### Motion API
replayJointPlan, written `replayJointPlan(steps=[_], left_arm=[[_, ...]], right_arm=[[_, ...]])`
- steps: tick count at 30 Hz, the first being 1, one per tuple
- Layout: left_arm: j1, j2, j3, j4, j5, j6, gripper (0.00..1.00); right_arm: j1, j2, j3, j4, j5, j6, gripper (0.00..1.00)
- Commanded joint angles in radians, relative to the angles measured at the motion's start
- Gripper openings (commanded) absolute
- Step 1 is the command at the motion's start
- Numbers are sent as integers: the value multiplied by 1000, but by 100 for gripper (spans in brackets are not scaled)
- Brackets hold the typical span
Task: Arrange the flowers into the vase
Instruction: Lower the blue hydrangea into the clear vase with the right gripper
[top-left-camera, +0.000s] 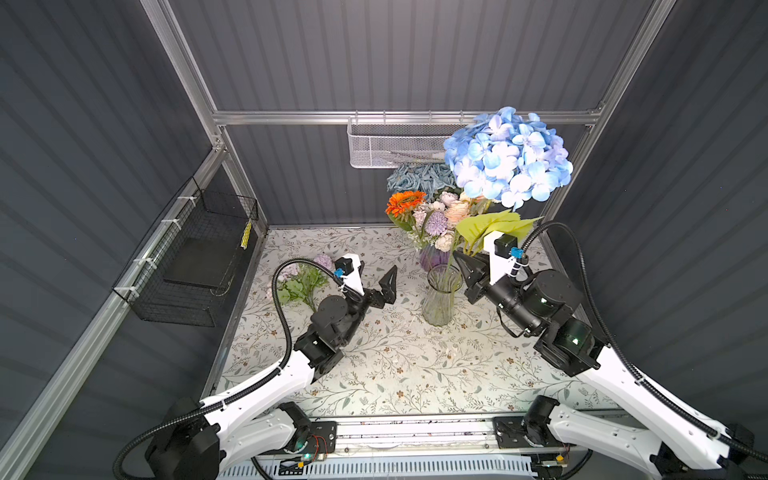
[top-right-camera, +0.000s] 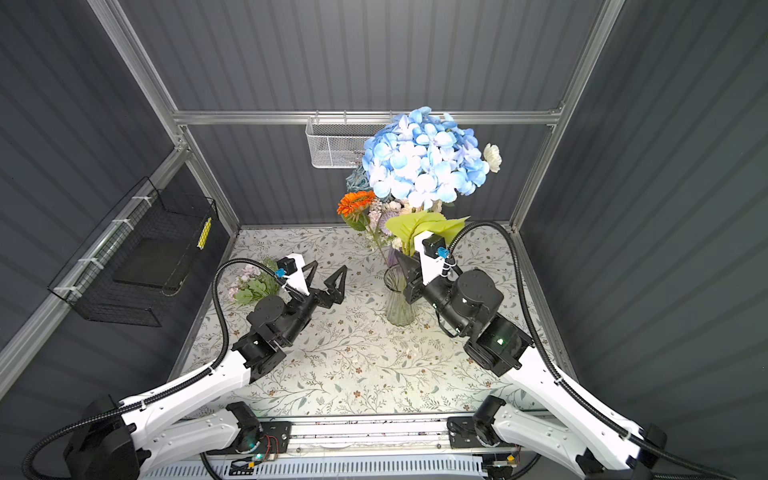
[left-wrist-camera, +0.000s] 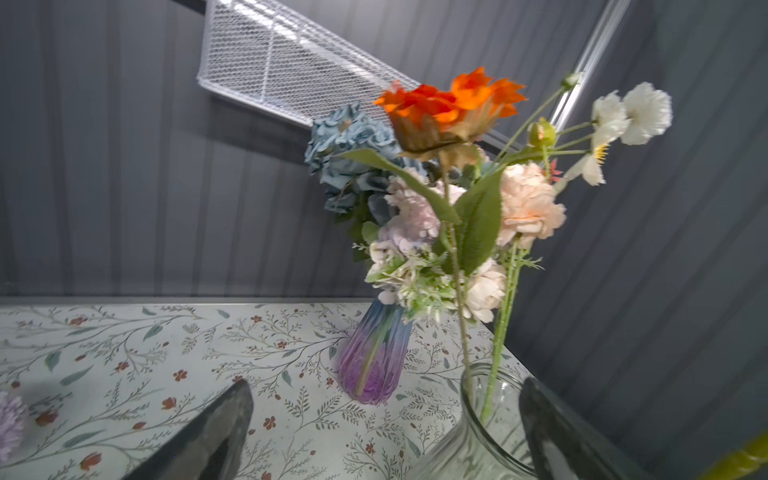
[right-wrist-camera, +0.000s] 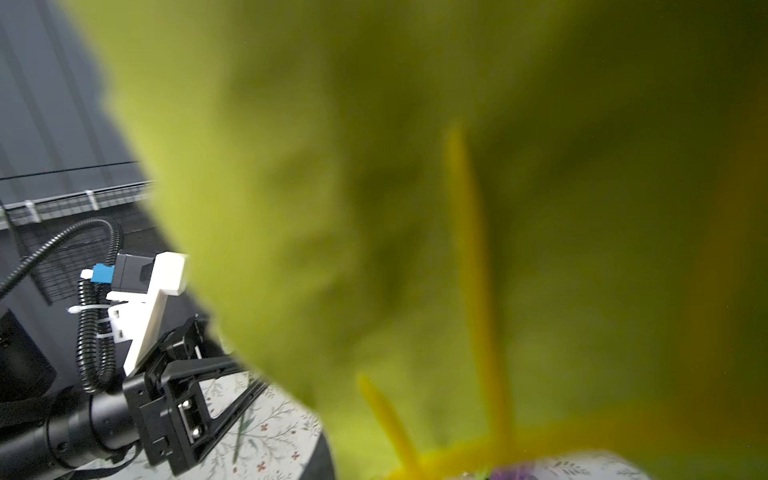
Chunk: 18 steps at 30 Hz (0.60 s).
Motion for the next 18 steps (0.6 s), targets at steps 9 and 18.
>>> replayJointPlan(steps=[9, 18], left_arm=[[13, 38, 4, -34, 13, -84, 100], [15, 46, 11, -45, 5, -82, 100]], right_arm=[[-27, 90, 160, 62, 24, -206, 0], [-126, 151, 67, 190, -95, -46, 0]])
